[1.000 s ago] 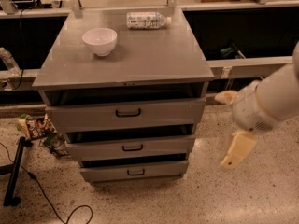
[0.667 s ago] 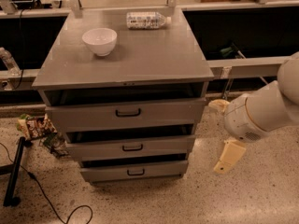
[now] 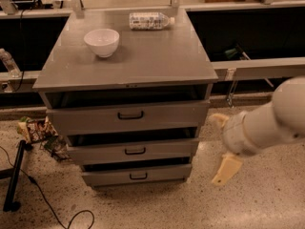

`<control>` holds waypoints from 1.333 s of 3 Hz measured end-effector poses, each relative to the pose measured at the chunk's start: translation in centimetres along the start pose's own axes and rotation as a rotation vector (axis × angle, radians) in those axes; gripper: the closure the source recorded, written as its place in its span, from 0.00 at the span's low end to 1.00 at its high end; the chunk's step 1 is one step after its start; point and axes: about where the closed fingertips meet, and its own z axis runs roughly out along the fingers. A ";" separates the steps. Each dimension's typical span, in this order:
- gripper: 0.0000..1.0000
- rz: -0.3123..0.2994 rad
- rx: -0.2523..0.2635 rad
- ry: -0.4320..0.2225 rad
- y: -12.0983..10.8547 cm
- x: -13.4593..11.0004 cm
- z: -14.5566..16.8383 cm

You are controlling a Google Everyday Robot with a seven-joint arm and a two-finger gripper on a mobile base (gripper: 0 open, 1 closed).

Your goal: Open middle drawer

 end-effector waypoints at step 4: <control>0.00 -0.209 0.005 -0.132 0.8 1.6 13.2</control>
Offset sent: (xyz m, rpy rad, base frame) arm 0.0412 0.0702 -0.1694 0.0913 -0.2035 0.3293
